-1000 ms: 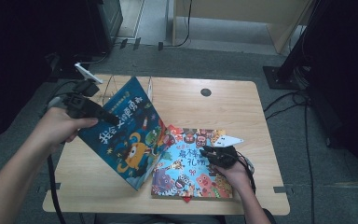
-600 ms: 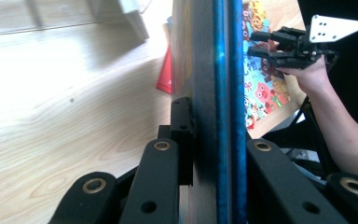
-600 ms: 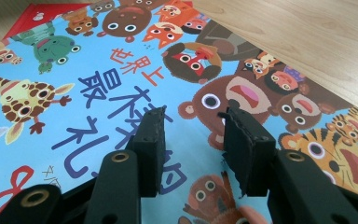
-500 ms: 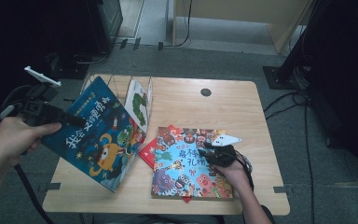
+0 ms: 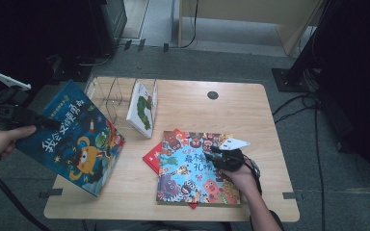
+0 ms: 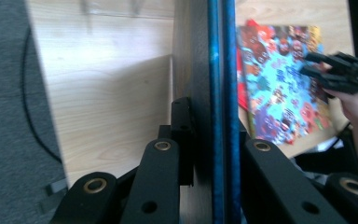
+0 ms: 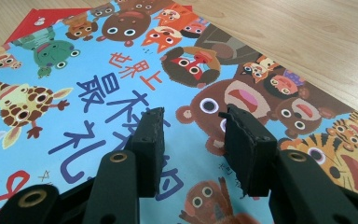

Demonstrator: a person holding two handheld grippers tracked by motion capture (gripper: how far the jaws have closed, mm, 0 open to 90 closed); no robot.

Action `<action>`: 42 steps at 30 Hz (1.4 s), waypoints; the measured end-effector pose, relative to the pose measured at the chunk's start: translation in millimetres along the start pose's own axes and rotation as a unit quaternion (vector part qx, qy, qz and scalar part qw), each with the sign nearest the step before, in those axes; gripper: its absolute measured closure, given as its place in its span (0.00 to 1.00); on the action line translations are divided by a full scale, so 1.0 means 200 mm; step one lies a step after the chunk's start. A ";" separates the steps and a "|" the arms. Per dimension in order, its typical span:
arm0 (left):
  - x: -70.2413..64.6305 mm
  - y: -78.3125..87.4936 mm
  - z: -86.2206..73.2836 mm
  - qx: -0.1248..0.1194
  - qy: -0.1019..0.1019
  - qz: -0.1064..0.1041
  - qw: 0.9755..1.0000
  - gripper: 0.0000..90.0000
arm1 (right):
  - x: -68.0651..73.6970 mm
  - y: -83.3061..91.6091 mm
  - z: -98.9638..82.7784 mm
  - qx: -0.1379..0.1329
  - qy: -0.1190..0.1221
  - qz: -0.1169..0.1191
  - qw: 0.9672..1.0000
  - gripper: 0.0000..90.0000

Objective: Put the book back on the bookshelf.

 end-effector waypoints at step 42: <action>0.16 -0.13 0.58 -0.089 0.062 0.006 0.994 0.89 | 0.05 0.05 -0.03 0.012 0.005 -0.009 1.000 0.65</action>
Point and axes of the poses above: each handheld gripper's, and its own axes: y roughly backward along the jaws, z roughly out of its top, x roughly to its left, the point moved 1 cm from there along -y, roughly forward along the jaws, and after that the axes turned 5 degrees about y, right-handed, at the moved point
